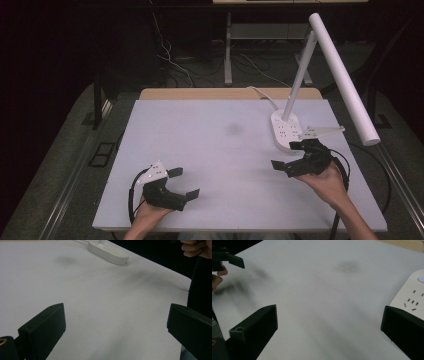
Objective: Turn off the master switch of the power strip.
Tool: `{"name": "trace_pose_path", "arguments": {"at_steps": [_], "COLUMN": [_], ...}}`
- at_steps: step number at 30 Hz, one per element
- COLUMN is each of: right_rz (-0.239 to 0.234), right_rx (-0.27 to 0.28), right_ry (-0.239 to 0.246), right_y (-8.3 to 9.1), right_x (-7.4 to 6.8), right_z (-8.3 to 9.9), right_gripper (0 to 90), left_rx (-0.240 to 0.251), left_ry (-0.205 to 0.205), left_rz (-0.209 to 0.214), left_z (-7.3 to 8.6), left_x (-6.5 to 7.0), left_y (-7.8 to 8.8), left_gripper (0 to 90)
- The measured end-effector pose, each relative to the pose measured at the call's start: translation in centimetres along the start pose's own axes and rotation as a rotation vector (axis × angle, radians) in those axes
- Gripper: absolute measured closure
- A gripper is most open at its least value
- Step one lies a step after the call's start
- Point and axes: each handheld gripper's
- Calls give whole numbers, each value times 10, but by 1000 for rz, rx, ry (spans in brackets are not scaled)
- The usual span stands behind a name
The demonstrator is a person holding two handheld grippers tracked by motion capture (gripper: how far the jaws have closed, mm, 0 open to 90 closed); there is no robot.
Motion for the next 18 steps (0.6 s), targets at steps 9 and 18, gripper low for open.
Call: {"name": "trace_pose_path", "arguments": {"at_steps": [9, 18], "right_rz": [14, 31], "right_rx": [-11, -30], "right_ry": [16, 18], "right_y": [-2, -9], "right_x": [4, 8], "right_z": [-17, -29], "right_gripper": [1, 2], "left_rx": [1, -4], "left_ry": [-1, -2], "left_rz": [4, 15], "left_z": [0, 0], "left_x": [0, 0], "left_y": [0, 0], "left_gripper": [12, 11]}}
Point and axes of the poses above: each handheld gripper's, and its own axes: y roughly backward along the jaws, z roughly out of its underside, x roughly to its right, and after that the axes turned 10 degrees about -y, right-handed
